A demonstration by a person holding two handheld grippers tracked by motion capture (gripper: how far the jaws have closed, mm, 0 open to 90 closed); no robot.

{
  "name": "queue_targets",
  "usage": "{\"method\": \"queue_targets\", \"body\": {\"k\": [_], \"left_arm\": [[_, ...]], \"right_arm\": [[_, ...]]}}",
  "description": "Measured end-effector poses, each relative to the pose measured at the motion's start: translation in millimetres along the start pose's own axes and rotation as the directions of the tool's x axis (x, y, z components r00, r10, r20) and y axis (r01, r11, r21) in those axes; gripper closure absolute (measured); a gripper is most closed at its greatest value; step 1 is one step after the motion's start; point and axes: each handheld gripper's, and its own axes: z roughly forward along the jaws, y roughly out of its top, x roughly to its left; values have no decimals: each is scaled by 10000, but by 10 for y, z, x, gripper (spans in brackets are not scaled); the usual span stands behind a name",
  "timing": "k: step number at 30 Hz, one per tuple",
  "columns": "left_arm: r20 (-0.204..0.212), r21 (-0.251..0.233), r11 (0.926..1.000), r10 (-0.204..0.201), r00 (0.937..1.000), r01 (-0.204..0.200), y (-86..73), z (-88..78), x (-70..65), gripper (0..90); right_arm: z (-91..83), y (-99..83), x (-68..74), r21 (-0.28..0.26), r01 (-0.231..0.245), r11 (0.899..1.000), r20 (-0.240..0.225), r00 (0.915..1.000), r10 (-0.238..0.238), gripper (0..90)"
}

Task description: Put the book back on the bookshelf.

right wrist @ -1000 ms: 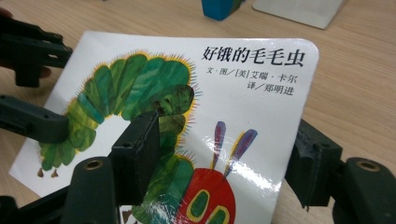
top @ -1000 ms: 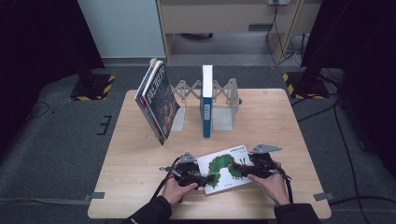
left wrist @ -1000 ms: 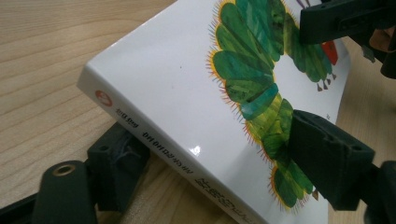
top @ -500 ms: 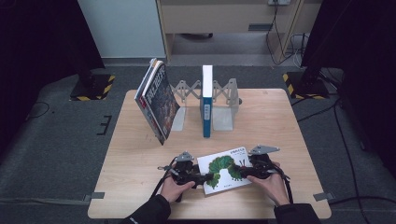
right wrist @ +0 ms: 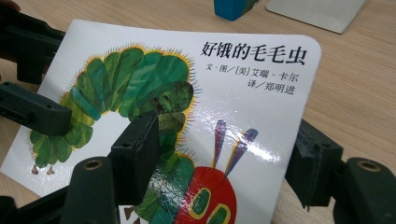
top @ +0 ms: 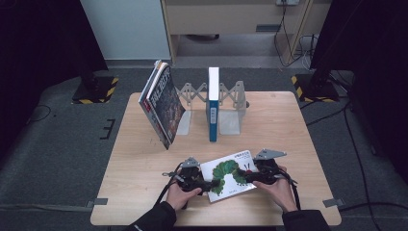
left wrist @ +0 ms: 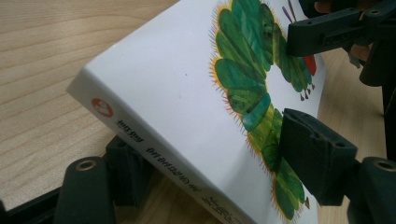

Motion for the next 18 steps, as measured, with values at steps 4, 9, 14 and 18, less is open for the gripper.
{"method": "queue_targets", "body": {"k": [4,9,14,18], "left_arm": [[46,-37,9999,-112,9999,112,-3,-3,11,304],[65,-47,9999,-142,9999,143,-5,-5,14,307],[21,-70,9999,-142,9999,142,-8,-8,5,307],[-70,-97,9999,123,9999,-124,14,-22,-29,314]], "right_arm": [[-23,3,-28,52,-114,9999,470,9988,111,287],[-4,-49,-85,482,-443,9979,838,9957,402,289],[26,-75,-111,759,-910,9930,611,9944,865,255],[60,-92,-102,744,-1281,9890,-7,9917,1285,260]]}}
